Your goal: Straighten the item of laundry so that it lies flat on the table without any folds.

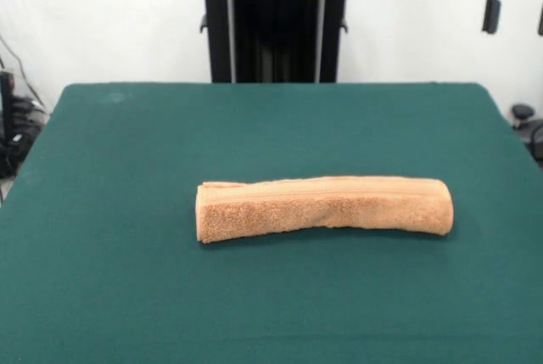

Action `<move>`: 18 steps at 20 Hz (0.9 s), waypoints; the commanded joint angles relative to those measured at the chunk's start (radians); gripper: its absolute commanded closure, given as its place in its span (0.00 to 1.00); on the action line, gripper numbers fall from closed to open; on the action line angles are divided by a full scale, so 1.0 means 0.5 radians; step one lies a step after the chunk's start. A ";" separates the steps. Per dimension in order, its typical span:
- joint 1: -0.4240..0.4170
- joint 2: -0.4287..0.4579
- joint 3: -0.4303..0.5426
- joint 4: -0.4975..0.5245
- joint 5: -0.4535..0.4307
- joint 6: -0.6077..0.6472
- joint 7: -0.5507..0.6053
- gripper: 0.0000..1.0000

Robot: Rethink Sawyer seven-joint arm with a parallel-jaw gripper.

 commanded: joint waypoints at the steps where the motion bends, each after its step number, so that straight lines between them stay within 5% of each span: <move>1: -0.137 -0.078 0.204 0.094 -0.004 0.199 -0.082 0.00; 10: -0.232 -0.121 0.272 0.169 -0.034 0.163 -0.136 0.00; 18: -0.627 -0.197 0.447 0.218 -0.158 0.211 -0.542 0.00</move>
